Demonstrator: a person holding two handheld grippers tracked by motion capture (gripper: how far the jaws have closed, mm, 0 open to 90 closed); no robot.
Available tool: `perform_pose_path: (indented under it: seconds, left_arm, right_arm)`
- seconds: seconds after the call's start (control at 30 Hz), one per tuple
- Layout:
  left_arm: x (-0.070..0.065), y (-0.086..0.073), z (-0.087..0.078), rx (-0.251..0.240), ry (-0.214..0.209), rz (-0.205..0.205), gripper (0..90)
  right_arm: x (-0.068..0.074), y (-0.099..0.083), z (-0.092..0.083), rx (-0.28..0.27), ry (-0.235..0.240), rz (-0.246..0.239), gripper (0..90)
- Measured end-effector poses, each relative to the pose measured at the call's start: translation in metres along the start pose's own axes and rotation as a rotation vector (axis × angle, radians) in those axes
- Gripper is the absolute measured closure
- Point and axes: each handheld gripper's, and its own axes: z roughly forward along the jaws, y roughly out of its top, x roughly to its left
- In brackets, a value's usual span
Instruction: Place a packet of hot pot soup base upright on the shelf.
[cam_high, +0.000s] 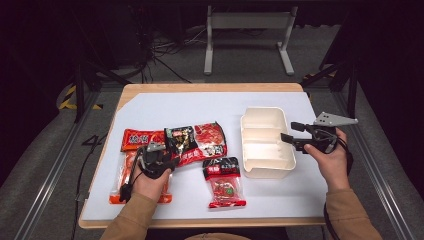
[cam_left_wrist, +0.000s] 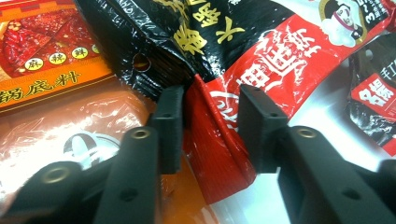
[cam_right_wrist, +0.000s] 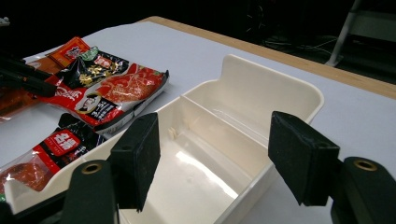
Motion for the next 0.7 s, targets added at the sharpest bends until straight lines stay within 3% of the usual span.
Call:
perform_pose_path:
  seconds: [0.2, 0.37, 0.53, 0.7]
  left_arm:
    - [-0.003, 0.002, 0.002, 0.0, 0.037, 0.001, 80.3]
    - [0.0, 0.004, 0.002, -0.015, 0.033, -0.04, 86.6]
    - [0.01, 0.013, -0.004, -0.059, -0.001, -0.072, 87.2]
    - [0.009, 0.034, -0.02, -0.146, -0.001, -0.048, 88.4]
  right_arm:
    - [0.001, 0.001, 0.001, -0.002, 0.003, -0.007, 34.6]
    - [0.002, 0.001, 0.0, -0.003, 0.003, -0.007, 34.6]
    - [0.0, 0.001, -0.003, -0.01, -0.003, -0.003, 34.7]
    - [-0.001, 0.001, -0.005, -0.015, -0.008, -0.001, 34.8]
